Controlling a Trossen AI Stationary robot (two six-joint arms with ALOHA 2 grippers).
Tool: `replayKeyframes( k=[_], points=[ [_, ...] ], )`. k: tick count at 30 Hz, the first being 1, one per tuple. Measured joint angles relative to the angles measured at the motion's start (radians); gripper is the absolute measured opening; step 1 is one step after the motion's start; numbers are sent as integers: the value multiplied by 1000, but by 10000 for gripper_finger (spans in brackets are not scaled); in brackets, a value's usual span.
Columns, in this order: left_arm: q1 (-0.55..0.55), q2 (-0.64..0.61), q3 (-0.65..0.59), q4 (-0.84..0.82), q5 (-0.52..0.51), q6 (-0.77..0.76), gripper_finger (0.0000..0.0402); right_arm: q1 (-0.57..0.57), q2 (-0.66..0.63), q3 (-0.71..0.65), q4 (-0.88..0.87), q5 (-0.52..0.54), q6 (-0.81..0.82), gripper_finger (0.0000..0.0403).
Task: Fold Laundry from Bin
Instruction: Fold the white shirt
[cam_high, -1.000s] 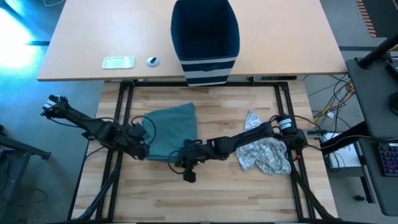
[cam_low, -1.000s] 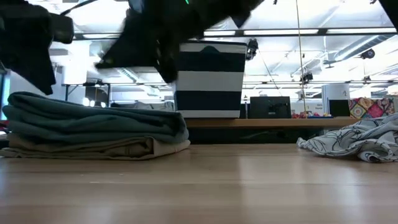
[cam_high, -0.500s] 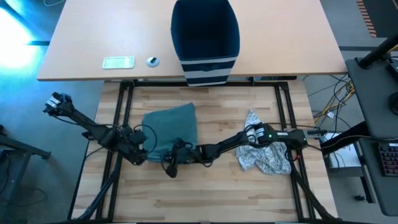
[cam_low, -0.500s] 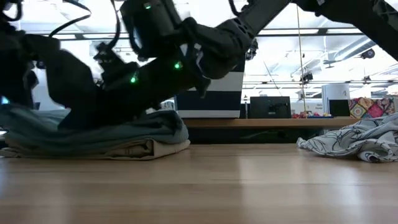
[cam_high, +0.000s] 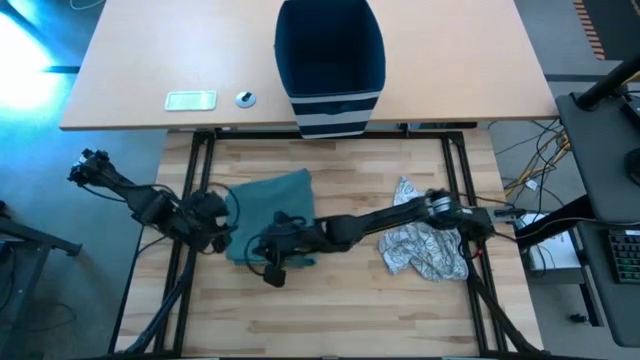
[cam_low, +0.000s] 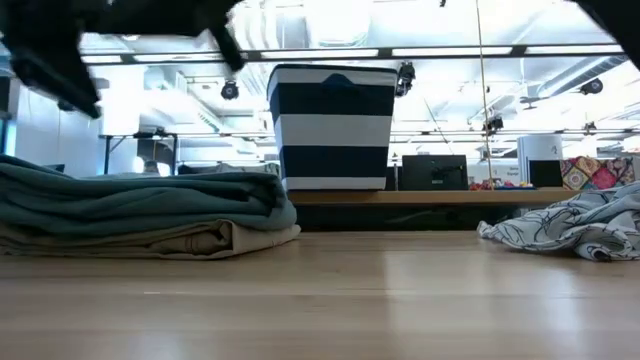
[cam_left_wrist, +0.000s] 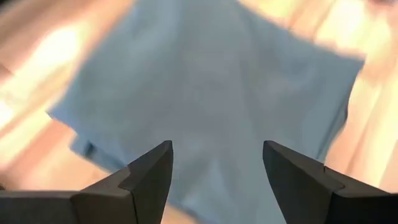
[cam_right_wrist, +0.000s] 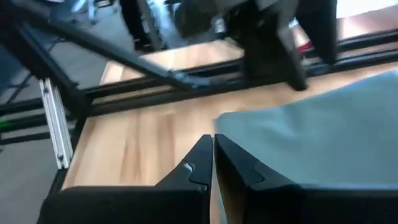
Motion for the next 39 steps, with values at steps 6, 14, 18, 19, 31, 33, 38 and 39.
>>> replayKeyframes(
  k=[6, 14, 18, 19, 31, 33, 38, 39],
  points=[
    [11, -26, -1, 153, -188, 73, 233, 3, -247, -114, -228, 69, 24, 12],
    [21, 23, -72, 686, -228, 425, 233, 143, -453, -326, -986, 105, 534, 28],
    [34, 94, -90, 880, -227, 510, 233, 208, -519, -475, -1241, -41, 742, 74],
    [38, 114, -90, 912, -226, 521, 233, 216, -531, -521, -1266, -71, 770, 88],
    [47, 309, 23, 943, -131, 525, 233, 213, -715, -1032, -1067, -196, 920, 194],
    [47, 327, 52, 910, -127, 525, 233, 214, -721, -1074, -1014, -206, 931, 193],
    [52, 374, 115, 829, -131, 526, 233, 213, -720, -1081, -1008, -191, 912, 124],
    [61, 381, 124, 826, -95, 525, 233, 213, -720, -1064, -1009, -185, 893, 96]
  ],
)
